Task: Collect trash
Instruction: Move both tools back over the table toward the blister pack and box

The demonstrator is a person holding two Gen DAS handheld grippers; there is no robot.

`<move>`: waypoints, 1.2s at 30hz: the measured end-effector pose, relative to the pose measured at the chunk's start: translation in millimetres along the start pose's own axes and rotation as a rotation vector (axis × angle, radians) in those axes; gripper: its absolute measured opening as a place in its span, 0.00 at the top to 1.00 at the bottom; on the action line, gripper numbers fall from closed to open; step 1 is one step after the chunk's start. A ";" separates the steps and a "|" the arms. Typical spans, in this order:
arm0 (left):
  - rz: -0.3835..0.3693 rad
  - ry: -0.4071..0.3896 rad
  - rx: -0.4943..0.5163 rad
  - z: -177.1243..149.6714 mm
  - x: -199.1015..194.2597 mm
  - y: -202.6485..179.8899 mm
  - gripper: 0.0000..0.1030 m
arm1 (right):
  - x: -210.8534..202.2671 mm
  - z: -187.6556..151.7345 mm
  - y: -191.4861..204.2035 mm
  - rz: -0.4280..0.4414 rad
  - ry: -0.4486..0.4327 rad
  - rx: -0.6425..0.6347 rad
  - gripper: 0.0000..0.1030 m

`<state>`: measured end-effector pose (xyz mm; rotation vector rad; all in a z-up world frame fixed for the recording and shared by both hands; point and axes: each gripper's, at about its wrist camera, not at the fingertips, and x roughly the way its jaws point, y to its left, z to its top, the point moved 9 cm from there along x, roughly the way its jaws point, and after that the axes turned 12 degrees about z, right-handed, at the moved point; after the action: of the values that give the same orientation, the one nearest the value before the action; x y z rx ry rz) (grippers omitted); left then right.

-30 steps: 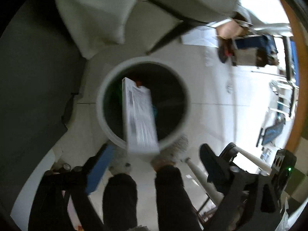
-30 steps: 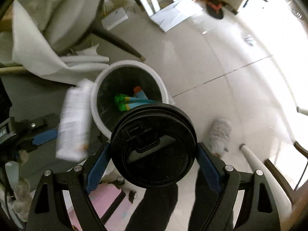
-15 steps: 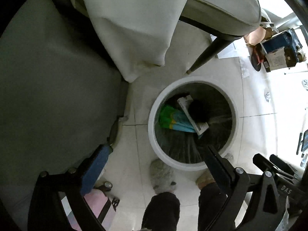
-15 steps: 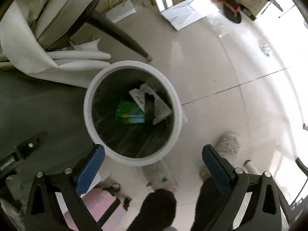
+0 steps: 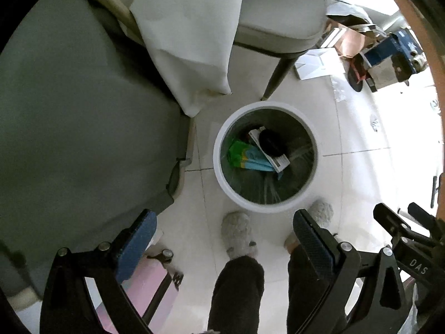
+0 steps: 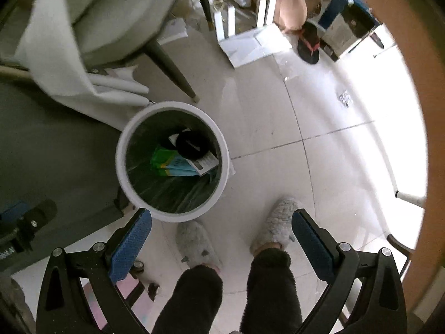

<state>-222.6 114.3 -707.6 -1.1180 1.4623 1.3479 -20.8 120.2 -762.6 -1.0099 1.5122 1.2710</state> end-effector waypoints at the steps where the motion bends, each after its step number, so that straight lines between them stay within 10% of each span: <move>1: 0.002 -0.004 0.002 -3.4 -9.7 1.7 0.02 | -11.7 -2.8 3.9 0.005 -0.005 -0.007 0.01; 13: 0.031 -0.090 0.018 -33.1 -152.2 22.0 0.02 | -153.6 -33.2 41.7 0.126 -0.051 -0.009 0.01; 21: 0.054 -0.288 0.095 -13.8 -285.1 -14.4 0.02 | -280.6 -27.0 18.0 0.260 -0.150 0.096 0.01; 28: 0.033 -0.501 0.412 15.6 -387.2 -166.3 0.02 | -378.5 -19.5 -100.5 0.242 -0.267 0.290 0.01; 36: 0.170 -0.680 0.766 65.8 -421.8 -344.7 0.02 | -426.6 -5.3 -344.7 -0.026 -0.271 0.486 0.01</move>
<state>219.0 200.8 -393.6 -0.0280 1.3590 0.9728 423.1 83.5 -442.6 -0.5175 1.4868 0.9121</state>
